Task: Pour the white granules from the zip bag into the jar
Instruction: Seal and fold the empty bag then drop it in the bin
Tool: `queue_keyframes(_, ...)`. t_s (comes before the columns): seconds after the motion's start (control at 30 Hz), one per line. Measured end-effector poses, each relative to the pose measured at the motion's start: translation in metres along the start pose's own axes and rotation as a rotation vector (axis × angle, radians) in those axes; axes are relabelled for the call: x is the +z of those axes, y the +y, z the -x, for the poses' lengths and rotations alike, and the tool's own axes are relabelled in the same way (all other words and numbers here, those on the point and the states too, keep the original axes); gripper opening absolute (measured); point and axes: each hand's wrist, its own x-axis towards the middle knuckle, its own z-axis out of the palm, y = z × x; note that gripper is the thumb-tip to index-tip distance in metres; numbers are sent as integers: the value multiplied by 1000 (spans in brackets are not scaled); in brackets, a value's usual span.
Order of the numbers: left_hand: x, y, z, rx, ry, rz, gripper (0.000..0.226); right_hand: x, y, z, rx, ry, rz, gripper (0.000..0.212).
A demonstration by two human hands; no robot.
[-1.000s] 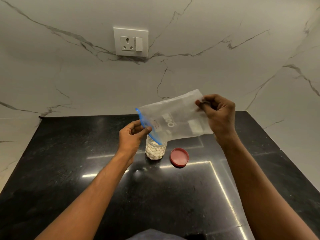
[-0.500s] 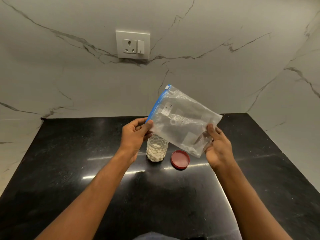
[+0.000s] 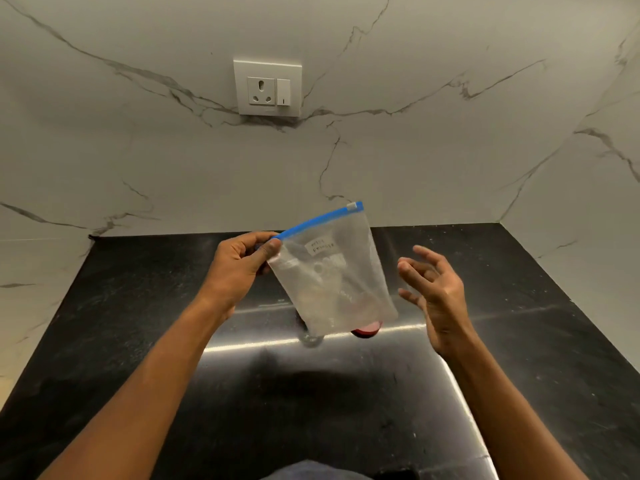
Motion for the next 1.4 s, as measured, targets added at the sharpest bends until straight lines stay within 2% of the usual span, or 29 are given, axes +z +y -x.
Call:
queue_keyframes(0.1,-2,13,-3,-31,-99,-133,15,13,-19,-8,-134,-144,234,61)
queue_keyframes(0.17,1,21,-5,-54,-162,-218,13,27,-27,-12,-178,-217,214,46)
queue_keyframes(0.27,5,30,-5,-90,-251,-323,14,42,-32,-16,-242,-141,127,25)
queue_keyframes(0.4,2,32,0,-127,-259,-364,14,49,-27,-16,-202,-100,116,17)
queue_keyframes(0.5,3,32,5,-3,-172,-599,18,50,-25,-11,-135,-140,101,20)
queue_keyframes(0.6,20,41,10,203,-208,-741,39,53,-27,-5,-100,-190,21,18)
queue_keyframes(0.7,49,51,16,264,-342,-681,52,59,-29,2,-67,-219,-92,14)
queue_keyframes(0.77,67,51,20,307,-383,-588,40,63,-30,6,-48,-249,-129,15)
queue_keyframes(0.87,73,47,23,313,-337,-495,22,63,-30,11,-32,-262,-119,16)
queue_keyframes(1.03,69,43,25,245,-257,-465,12,67,-29,14,-119,-232,46,17)
queue_keyframes(1.17,59,39,25,130,-200,-415,12,66,-36,8,-123,-144,62,20)
queue_keyframes(1.4,30,33,29,10,-206,-312,10,49,-46,-7,-84,-45,44,22)
